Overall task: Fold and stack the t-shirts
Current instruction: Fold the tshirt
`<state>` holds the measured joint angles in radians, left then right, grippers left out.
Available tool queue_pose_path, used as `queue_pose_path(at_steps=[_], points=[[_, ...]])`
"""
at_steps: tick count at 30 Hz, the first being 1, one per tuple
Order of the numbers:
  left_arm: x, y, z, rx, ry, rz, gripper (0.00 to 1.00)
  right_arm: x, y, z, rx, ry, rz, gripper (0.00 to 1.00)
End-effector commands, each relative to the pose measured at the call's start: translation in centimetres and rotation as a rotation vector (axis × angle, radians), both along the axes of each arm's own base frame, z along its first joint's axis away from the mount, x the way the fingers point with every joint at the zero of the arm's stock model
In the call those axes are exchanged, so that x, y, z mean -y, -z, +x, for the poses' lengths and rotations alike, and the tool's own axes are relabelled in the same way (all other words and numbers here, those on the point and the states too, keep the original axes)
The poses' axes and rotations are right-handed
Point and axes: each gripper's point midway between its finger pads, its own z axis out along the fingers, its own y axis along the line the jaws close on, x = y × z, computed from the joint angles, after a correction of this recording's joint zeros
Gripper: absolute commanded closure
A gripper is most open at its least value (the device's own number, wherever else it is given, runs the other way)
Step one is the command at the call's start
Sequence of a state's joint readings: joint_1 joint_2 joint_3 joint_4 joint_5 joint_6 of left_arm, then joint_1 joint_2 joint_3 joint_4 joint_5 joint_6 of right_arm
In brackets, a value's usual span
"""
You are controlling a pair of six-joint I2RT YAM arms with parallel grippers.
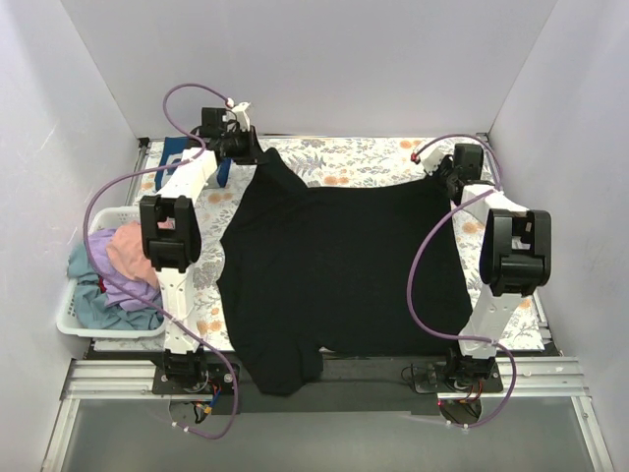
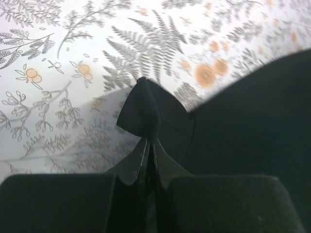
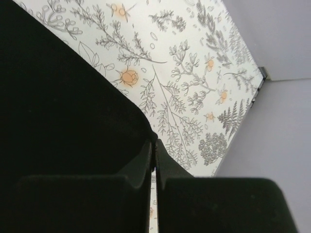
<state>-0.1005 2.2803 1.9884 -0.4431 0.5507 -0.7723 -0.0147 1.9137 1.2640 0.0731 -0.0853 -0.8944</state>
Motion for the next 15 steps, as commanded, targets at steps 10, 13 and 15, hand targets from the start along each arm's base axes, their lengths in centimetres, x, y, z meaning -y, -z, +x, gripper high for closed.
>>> queue_pose_path(at_steps=[10,13,15], points=[[-1.5,-7.4,-8.7,0.205,0.160,0.150,1.00,-1.2,-6.4,-4.0,0.062,-0.153,0.012,0.99],[-2.0,-8.0,-10.8,0.236,0.176,0.183,1.00,-1.2,-6.1,-5.4,0.052,-0.179,-0.004,0.99],[-2.3,-6.8,-12.6,0.230,0.195,0.207,1.00,-1.1,-5.6,-6.7,0.038,-0.195,-0.014,0.99]])
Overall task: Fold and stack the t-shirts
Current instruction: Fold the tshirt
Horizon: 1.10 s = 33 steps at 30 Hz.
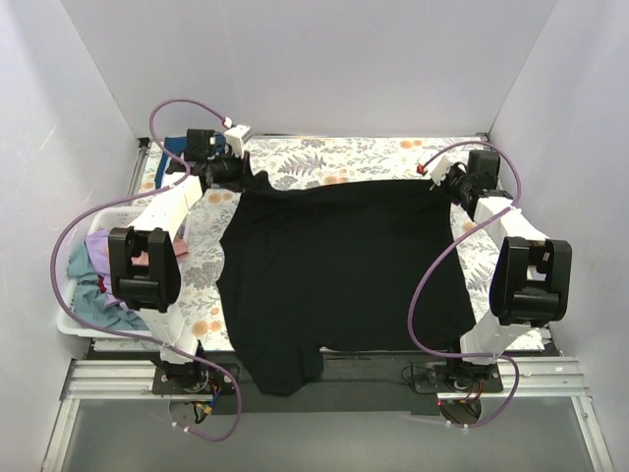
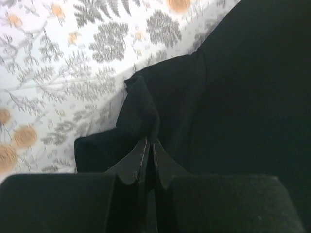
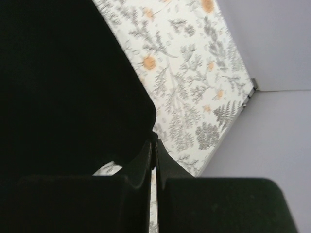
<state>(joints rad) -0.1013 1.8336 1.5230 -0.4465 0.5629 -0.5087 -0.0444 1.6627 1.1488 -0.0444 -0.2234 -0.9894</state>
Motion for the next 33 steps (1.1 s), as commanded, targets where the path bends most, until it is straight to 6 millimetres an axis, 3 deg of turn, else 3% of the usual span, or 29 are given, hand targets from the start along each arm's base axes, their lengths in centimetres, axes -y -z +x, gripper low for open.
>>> queue_pose_path(at_steps=[1,2,4,5,7,11,19,26,31,33], points=[[-0.7,-3.7,-3.2,0.140,0.046,0.054,1.00,-0.1,-0.1,-2.3,-0.004,-0.060,-0.021,0.99],[-0.9,-2.5,-4.3,0.117,0.047,0.065,1.00,-0.1,0.0,-2.6,-0.005,-0.065,-0.022,0.99],[-1.2,-3.2,-5.7,0.144,0.054,0.080,1.00,-0.2,0.6,-3.7,-0.027,-0.074,-0.022,0.99],[-1.5,-1.9,-6.6,0.120,0.052,0.094,1.00,-0.2,0.9,-4.2,-0.033,-0.081,-0.025,0.99],[-1.9,-2.3,-7.8,0.134,0.048,0.111,1.00,-0.2,1.1,-4.8,-0.043,-0.091,-0.030,0.99],[-2.5,0.8,-11.0,0.072,0.063,0.143,1.00,-0.6,2.0,-6.2,-0.083,-0.124,-0.030,0.99],[-3.3,5.8,-15.5,0.037,0.129,0.208,1.00,-0.3,7.3,-10.5,-0.225,-0.167,-0.091,0.99],[-4.2,9.6,-17.4,-0.018,0.149,0.276,1.00,-0.2,10.4,-11.7,-0.320,-0.162,-0.085,0.99],[-3.7,8.7,-16.8,-0.004,0.139,0.268,1.00,0.0,10.1,-10.5,-0.325,-0.125,-0.063,0.99],[-3.6,7.8,-16.4,0.006,0.126,0.254,1.00,0.1,8.9,-9.3,-0.295,-0.116,-0.060,0.99]])
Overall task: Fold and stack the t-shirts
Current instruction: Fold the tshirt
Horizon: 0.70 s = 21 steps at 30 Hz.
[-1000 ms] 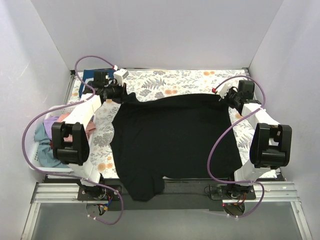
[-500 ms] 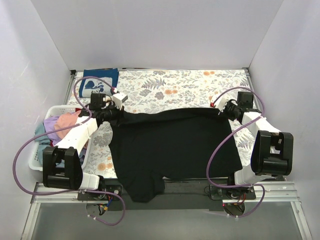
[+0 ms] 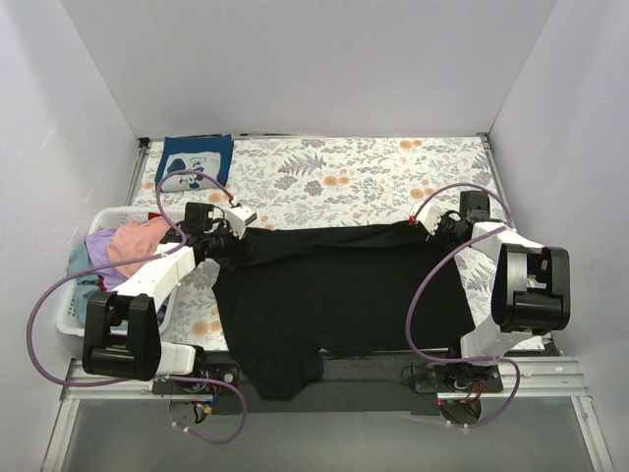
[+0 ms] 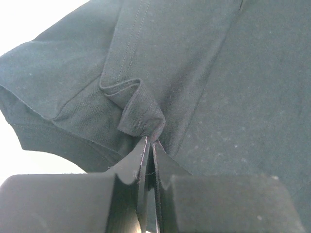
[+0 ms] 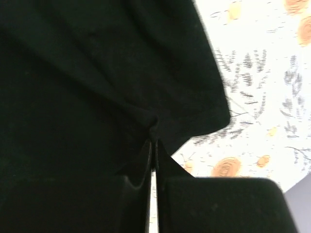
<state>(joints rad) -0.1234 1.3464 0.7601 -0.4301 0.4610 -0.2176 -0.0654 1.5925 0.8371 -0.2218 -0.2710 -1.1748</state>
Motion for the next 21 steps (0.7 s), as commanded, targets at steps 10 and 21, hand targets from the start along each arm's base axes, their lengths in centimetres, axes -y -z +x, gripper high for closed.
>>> queue_pose_path(at_steps=[10,21], points=[[1.0,-5.0,-0.3,0.197,0.130,-0.007,1.00,1.1,-5.4,3.9,0.136,-0.007,-0.050,0.99],[0.0,0.6,-5.5,0.215,0.413,0.175,0.83,1.7,-1.9,1.0,0.041,-0.053,-0.113,0.99]])
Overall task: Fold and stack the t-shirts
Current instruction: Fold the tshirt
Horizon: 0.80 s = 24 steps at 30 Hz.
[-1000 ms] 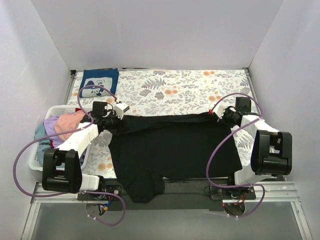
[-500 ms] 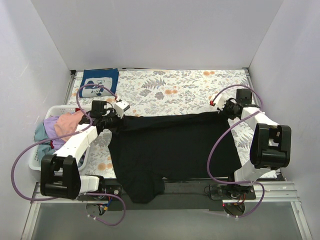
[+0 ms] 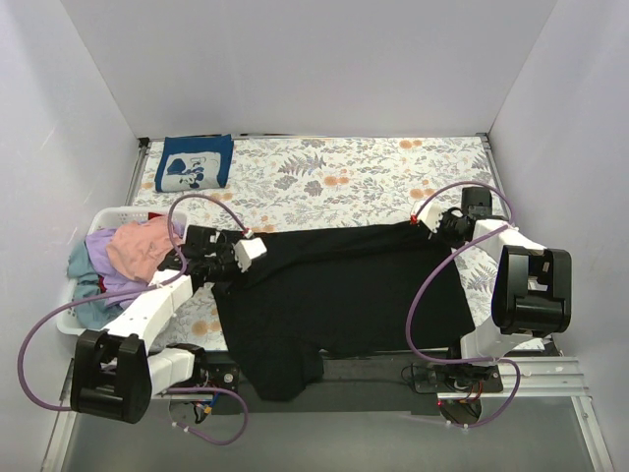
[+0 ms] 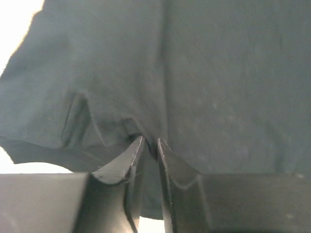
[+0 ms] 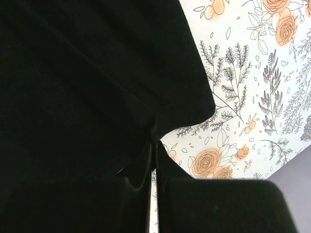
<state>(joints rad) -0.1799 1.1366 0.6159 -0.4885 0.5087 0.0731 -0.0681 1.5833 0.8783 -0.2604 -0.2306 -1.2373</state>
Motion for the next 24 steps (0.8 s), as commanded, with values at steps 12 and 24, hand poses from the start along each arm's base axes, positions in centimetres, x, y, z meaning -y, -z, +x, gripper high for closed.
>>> queue_pose_path(at_steps=[12,24], points=[[1.4,-4.3,0.1,-0.003,0.022,-0.072,0.66,0.7,-3.3,0.0,-0.017,-0.010,-0.031,0.58],[3.2,-2.8,8.1,-0.355,-0.384,-0.164,0.57,-1.1,-4.7,-0.5,-0.225,0.073,0.167,0.46]])
